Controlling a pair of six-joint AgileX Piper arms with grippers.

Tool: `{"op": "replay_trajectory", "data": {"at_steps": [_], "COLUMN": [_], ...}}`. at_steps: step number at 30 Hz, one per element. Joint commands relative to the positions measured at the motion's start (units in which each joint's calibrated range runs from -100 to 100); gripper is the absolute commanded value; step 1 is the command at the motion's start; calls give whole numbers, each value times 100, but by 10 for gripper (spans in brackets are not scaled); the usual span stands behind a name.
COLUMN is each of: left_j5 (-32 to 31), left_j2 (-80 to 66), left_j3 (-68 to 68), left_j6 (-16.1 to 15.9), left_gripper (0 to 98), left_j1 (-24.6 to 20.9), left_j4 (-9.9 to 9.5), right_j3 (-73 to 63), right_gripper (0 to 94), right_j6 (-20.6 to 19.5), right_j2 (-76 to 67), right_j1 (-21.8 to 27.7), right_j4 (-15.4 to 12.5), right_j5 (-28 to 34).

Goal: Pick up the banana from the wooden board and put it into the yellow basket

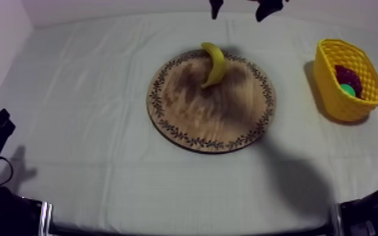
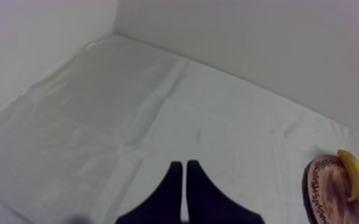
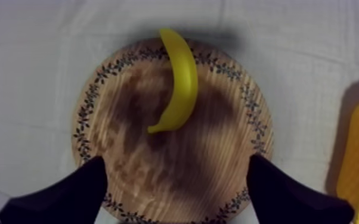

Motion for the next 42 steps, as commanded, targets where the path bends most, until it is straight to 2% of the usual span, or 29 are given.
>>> {"op": "replay_trajectory", "data": {"at_steps": [1, 21, 35, 39, 42], "left_j5": [-2, -2, -2, -2, -2], "left_j2": [2, 2, 2, 2, 2], "left_j3": [-2, -2, -2, -2, -2], "left_j6": [0, 0, 0, 0, 0], "left_gripper": [1, 1, 1, 1, 1], "left_j1": [-2, -2, -2, -2, -2], "left_j4": [3, 3, 3, 3, 3], "right_j3": [90, -432, -1370, -1523, -1558], "right_gripper": [762, 731, 723, 691, 633], "right_j6": [-3, -175, -197, -193, -189], "right_j2": [164, 2254, 3157, 3282, 3332], "right_j1": [-1, -101, -14, 27, 55], "right_j4": [7, 31, 41, 39, 24], "right_j5": [-93, -894, -851, -829, -829]}}
